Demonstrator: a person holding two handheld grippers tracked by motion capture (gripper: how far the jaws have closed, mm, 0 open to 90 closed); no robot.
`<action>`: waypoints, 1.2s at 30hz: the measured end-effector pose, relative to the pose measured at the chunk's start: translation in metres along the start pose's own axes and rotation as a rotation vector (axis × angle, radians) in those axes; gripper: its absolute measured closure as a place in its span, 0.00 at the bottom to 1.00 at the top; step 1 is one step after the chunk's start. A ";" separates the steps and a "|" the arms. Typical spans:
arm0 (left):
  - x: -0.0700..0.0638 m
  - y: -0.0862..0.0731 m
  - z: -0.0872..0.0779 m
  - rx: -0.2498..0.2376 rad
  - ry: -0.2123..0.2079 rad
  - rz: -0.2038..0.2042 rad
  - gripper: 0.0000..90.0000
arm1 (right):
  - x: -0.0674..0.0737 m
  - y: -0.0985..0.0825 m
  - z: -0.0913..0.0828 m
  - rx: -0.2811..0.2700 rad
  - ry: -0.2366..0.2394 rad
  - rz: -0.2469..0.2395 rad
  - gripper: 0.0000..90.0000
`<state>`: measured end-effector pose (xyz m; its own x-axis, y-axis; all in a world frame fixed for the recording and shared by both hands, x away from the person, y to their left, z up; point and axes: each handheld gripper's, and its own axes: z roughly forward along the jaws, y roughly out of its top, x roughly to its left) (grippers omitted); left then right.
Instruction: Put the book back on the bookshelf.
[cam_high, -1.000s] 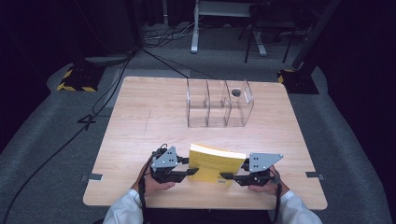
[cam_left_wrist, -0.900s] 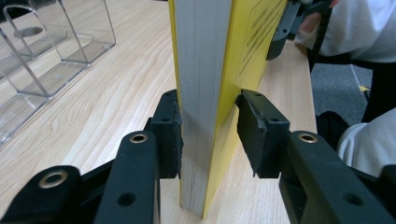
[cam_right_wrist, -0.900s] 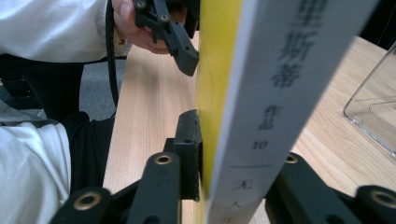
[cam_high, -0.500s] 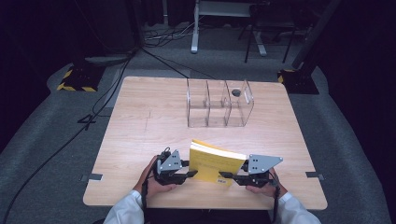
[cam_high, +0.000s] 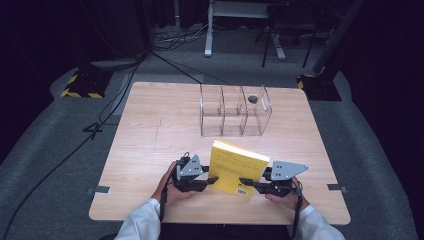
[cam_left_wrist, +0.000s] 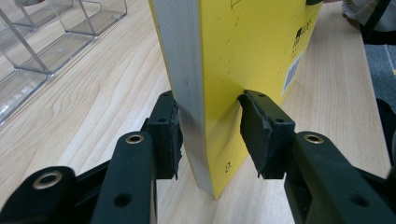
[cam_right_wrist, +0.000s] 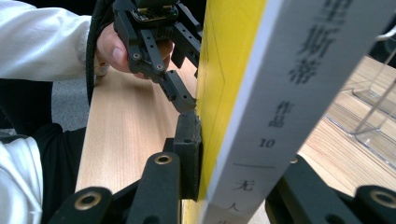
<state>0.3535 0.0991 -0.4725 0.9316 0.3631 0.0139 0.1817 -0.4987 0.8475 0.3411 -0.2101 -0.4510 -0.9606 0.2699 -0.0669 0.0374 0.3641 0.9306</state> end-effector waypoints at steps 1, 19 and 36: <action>0.000 0.001 0.001 -0.001 0.001 -0.001 0.65 | -0.002 0.000 -0.002 0.000 -0.007 0.002 0.83; 0.008 -0.014 -0.020 0.111 0.149 -0.088 0.27 | -0.013 0.001 -0.017 -0.010 -0.166 0.039 0.84; 0.010 -0.067 -0.065 0.271 0.341 -0.231 0.20 | -0.036 -0.001 -0.049 -0.047 -0.412 0.102 0.84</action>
<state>0.3301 0.1876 -0.4945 0.7093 0.7028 0.0535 0.4889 -0.5452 0.6810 0.3621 -0.2640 -0.4318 -0.7620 0.6394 -0.1030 0.1048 0.2788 0.9546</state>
